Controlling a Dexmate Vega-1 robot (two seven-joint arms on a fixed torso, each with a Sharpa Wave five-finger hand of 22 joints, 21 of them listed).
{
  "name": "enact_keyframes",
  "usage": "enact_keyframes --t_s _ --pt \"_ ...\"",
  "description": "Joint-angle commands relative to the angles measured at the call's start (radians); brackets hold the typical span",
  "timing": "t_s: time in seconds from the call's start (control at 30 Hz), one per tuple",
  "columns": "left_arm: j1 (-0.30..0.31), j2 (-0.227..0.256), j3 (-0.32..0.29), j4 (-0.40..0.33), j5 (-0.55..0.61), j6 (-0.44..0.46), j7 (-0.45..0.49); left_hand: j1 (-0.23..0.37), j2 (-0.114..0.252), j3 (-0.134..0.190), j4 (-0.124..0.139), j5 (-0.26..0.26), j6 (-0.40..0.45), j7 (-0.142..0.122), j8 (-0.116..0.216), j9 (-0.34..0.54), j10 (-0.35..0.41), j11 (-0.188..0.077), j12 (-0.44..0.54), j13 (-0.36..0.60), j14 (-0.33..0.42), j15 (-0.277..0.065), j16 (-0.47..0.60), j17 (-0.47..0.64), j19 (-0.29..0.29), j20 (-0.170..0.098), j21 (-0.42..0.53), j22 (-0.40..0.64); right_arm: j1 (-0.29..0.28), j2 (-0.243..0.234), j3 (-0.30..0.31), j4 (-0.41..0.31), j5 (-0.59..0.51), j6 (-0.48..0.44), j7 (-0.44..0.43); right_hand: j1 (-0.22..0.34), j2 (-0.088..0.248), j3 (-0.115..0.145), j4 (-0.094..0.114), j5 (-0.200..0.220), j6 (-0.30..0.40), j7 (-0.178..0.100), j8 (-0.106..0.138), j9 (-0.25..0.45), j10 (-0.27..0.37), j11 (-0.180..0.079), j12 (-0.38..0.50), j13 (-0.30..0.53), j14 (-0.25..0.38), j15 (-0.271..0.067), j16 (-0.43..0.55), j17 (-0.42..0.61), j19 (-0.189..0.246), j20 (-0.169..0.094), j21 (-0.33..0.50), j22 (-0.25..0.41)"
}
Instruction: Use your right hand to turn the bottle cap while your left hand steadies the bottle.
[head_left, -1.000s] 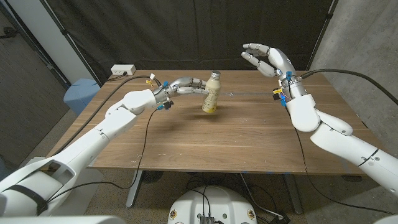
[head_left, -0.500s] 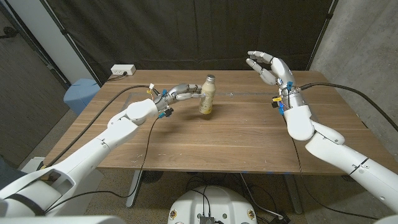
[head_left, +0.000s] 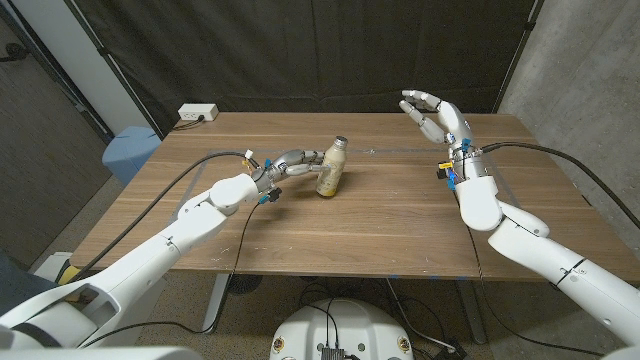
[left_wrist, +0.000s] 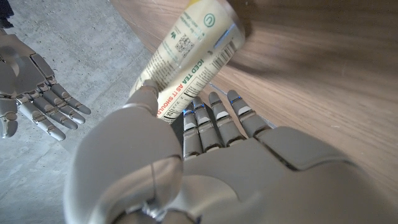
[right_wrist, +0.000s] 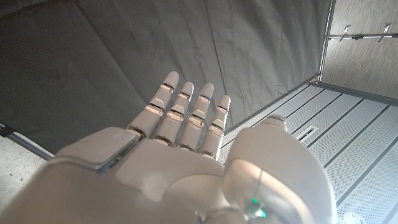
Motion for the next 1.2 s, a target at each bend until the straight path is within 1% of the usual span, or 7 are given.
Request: enact_keyframes --t_s 0.03,0.17,0.23,0.47,1.0,1.1,1.2 --pt "0.028 0.007 0.003 -0.013 -0.022 0.026 0.004 0.009 -0.004 -0.005 -0.002 0.001 -0.012 -0.009 0.008 0.0 -0.022 -0.006 0.001 0.001 -0.032 -0.015 0.0 0.0 -0.043 0.029 -0.011 0.0 0.008 0.006 -0.003 0.026 0.003 0.01 -0.001 -0.005 0.0 0.001 0.002 0.009 0.003 0.0 0.001 0.002 -0.002 0.0 -0.001 0.0 -0.002 -0.036 -0.001 0.003 -0.007 -0.001 -0.001 0.001" --pt "0.038 0.008 -0.013 -0.015 -0.038 0.013 0.014 -0.008 -0.012 -0.016 0.004 -0.001 -0.03 -0.011 0.006 0.0 -0.046 0.0 0.001 0.0 -0.055 -0.015 0.004 0.0 -0.071 0.036 -0.014 0.0 0.011 0.004 -0.003 0.025 0.001 0.004 0.002 -0.005 0.001 0.001 0.002 0.01 0.003 0.0 0.001 0.002 -0.002 -0.001 0.0 0.0 -0.003 -0.034 0.0 0.003 -0.009 0.0 -0.003 0.001" --pt "0.051 0.009 -0.033 -0.023 -0.053 0.001 0.033 -0.024 -0.027 -0.029 0.009 -0.005 -0.027 -0.017 0.011 -0.001 -0.048 -0.007 0.005 0.0 -0.061 -0.023 0.006 0.001 -0.078 0.025 -0.013 -0.001 0.015 0.005 -0.003 0.026 0.003 0.003 0.006 -0.005 0.001 0.001 0.002 0.01 0.004 0.001 0.002 0.002 -0.002 -0.001 0.0 0.0 -0.003 -0.035 0.001 0.003 -0.009 0.0 -0.004 0.001" --pt "0.081 0.022 -0.078 -0.059 -0.06 -0.038 0.086 -0.069 -0.055 -0.062 0.026 -0.007 -0.052 -0.007 0.008 -0.004 -0.087 0.004 0.002 -0.001 -0.089 -0.012 0.007 0.001 -0.102 0.028 -0.012 -0.002 0.025 0.006 -0.006 0.032 0.003 0.006 0.012 -0.006 0.001 0.002 0.002 0.01 0.006 0.0 0.003 0.002 -0.003 -0.002 0.001 0.0 -0.004 -0.036 0.003 0.002 -0.009 0.0 -0.005 0.001" --pt "0.114 0.044 -0.139 -0.109 -0.069 -0.139 0.144 -0.103 -0.074 -0.085 0.038 -0.006 -0.075 -0.003 0.006 -0.007 -0.11 0.009 0.006 -0.002 -0.111 -0.016 0.01 0.001 -0.119 0.025 -0.009 -0.002 0.034 0.011 -0.014 0.028 -0.016 0.004 -0.004 -0.005 0.002 0.003 0.0 0.011 0.011 0.001 0.006 0.001 -0.005 -0.003 0.003 0.0 -0.005 -0.035 0.006 0.002 -0.007 0.002 -0.008 0.001" --pt "0.125 0.046 -0.157 -0.12 -0.067 -0.16 0.171 -0.114 -0.077 -0.092 0.043 -0.006 -0.081 0.003 0.007 -0.007 -0.113 0.013 0.008 -0.003 -0.112 -0.016 0.012 0.002 -0.122 0.0 -0.007 -0.003 0.035 0.012 -0.015 0.026 -0.016 0.008 -0.005 -0.005 0.002 0.003 -0.001 0.012 0.01 0.005 0.006 0.001 -0.006 0.0 0.004 0.0 -0.01 -0.034 0.005 0.001 -0.005 -0.009 -0.008 0.001" --pt "0.135 0.042 -0.177 -0.124 -0.081 -0.182 0.189 -0.141 -0.073 -0.103 0.06 -0.005 -0.093 0.019 0.007 -0.008 -0.114 0.024 0.013 -0.004 -0.11 -0.013 0.017 0.003 -0.114 -0.041 0.0 -0.004 0.036 0.016 -0.014 0.027 -0.002 0.02 -0.003 -0.004 0.001 0.004 -0.004 0.013 0.011 0.034 0.006 0.001 -0.009 0.004 0.006 0.0 -0.016 -0.036 0.006 0.0 0.005 -0.034 -0.008 0.001"
